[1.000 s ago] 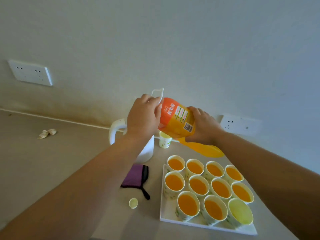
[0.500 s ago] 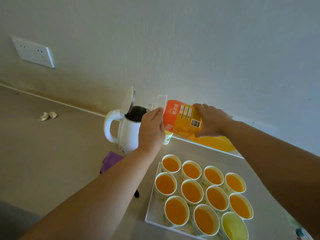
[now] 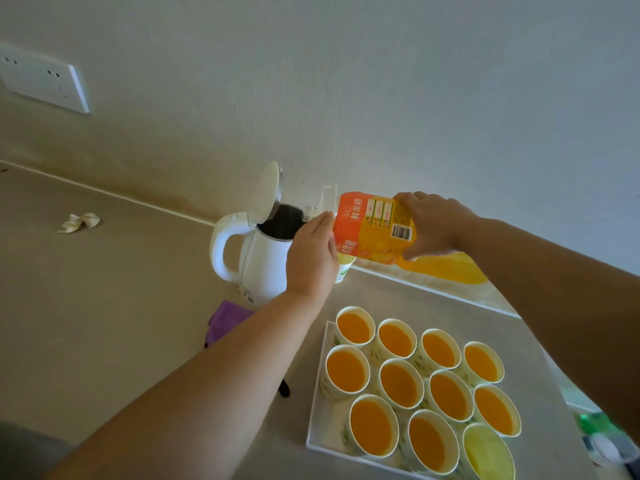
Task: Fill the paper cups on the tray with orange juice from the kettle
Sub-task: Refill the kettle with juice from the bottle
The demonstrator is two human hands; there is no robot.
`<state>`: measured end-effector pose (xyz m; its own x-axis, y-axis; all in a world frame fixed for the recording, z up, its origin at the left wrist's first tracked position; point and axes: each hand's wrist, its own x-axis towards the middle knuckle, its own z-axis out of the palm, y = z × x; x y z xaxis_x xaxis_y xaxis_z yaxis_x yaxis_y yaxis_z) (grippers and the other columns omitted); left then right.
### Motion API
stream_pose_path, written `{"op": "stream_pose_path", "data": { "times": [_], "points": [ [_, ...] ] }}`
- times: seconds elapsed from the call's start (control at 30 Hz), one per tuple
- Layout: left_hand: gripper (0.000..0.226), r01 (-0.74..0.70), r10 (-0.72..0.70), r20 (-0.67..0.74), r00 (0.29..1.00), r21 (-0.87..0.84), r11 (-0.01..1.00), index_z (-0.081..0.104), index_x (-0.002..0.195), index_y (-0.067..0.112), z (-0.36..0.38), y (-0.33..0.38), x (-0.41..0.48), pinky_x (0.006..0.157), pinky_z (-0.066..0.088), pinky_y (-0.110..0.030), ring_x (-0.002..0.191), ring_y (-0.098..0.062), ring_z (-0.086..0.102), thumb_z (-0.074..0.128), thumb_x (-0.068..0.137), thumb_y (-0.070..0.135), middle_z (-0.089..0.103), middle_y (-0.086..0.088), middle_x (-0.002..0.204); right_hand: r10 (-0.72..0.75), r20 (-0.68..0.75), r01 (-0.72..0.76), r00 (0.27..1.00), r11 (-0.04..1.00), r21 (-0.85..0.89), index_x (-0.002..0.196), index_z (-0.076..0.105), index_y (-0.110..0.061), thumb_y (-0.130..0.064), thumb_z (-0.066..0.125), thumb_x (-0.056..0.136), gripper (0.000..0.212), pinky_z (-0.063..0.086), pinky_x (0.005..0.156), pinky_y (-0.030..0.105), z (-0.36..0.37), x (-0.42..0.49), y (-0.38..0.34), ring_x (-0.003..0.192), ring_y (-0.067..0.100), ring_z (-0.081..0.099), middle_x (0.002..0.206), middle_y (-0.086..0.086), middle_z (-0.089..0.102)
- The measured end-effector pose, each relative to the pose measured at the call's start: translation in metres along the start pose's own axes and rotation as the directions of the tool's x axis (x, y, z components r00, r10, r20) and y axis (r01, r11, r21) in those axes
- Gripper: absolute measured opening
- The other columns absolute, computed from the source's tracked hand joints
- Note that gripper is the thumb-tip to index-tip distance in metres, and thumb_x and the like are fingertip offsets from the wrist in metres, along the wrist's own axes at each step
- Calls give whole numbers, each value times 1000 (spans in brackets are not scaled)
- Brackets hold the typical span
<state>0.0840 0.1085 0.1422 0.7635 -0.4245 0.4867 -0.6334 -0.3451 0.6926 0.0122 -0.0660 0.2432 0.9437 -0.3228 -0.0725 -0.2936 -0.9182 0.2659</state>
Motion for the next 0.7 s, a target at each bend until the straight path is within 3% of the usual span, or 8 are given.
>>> {"op": "stream_pose_path", "data": {
  "times": [0.13, 0.27, 0.4, 0.5, 0.7],
  "points": [
    [35, 6, -7, -15, 1000, -36, 999, 54, 129, -4, 3, -7, 0, 99, 41, -32, 120, -32, 54, 52, 94, 4, 60, -18, 126, -4, 19, 5, 1000, 999, -53, 147, 18, -20, -53, 78, 64, 107, 43, 92, 39, -6, 3, -5, 117, 26, 48, 132, 5, 47],
    [38, 22, -22, 2, 1000, -61, 998, 50, 134, 1, 4, -12, 1, 101, 35, -25, 127, -27, 49, 47, 97, 7, 56, -14, 133, -11, 35, 14, 999, 995, -99, 147, 19, -19, -53, 77, 65, 106, 43, 92, 40, -11, 5, -9, 116, 26, 48, 131, 6, 46],
    [39, 36, -35, 8, 999, -66, 997, 50, 135, 3, 7, -18, 2, 105, 40, -33, 126, -27, 50, 46, 97, 9, 57, -14, 132, -15, 50, 20, 999, 993, -115, 147, 19, -20, -54, 76, 64, 106, 43, 93, 41, -14, 7, -12, 115, 25, 48, 131, 5, 46],
    [38, 36, -35, 17, 999, -65, 997, 52, 134, 6, 9, -21, 3, 97, 48, -39, 117, -27, 55, 45, 97, 11, 62, -13, 121, -13, 59, 20, 998, 993, -119, 146, 19, -20, -54, 76, 65, 105, 42, 95, 42, -15, 8, -13, 116, 25, 48, 130, 5, 47],
    [34, 41, -40, 10, 999, -82, 996, 55, 130, 7, 9, -23, 4, 91, 51, -38, 108, -25, 58, 45, 97, 12, 63, -11, 114, -15, 73, 24, 997, 992, -127, 146, 19, -20, -55, 75, 66, 104, 42, 96, 44, -17, 11, -15, 118, 25, 48, 132, 5, 46]
  ]
}}
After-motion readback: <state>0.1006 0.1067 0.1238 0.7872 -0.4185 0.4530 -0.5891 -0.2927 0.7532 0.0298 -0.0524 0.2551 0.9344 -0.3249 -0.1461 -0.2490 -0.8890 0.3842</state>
